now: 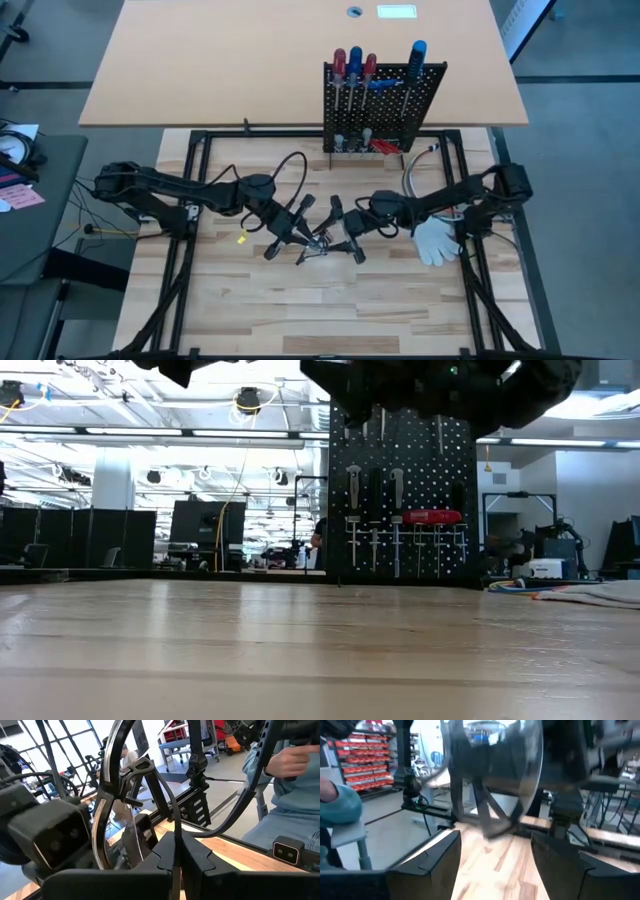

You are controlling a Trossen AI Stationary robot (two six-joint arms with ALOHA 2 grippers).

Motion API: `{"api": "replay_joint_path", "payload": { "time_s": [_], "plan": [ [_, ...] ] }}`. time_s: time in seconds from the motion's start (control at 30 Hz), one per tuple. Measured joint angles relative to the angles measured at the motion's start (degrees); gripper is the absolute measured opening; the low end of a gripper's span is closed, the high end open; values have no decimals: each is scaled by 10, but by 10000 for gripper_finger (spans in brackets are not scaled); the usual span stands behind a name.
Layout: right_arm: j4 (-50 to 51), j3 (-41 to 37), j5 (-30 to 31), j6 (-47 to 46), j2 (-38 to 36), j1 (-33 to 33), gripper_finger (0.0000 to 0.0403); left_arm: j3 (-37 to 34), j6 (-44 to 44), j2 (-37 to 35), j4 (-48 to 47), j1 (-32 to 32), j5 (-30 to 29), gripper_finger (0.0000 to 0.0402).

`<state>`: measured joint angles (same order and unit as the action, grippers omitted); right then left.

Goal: Hang tools onto peg board
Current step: Hang the safety goggles on the pegboard

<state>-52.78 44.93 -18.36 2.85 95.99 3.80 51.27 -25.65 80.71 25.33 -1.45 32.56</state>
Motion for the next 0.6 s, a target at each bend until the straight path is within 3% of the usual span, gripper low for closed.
{"api": "replay_joint_path", "payload": {
  "time_s": [0.37,0.6],
  "plan": [
    [2,-1,-18,1,-11,3,161,0,-3,0,-3,0,-1,5],
    [13,5,-23,1,-11,3,107,0,-7,0,-6,0,-31,6]
  ]
}}
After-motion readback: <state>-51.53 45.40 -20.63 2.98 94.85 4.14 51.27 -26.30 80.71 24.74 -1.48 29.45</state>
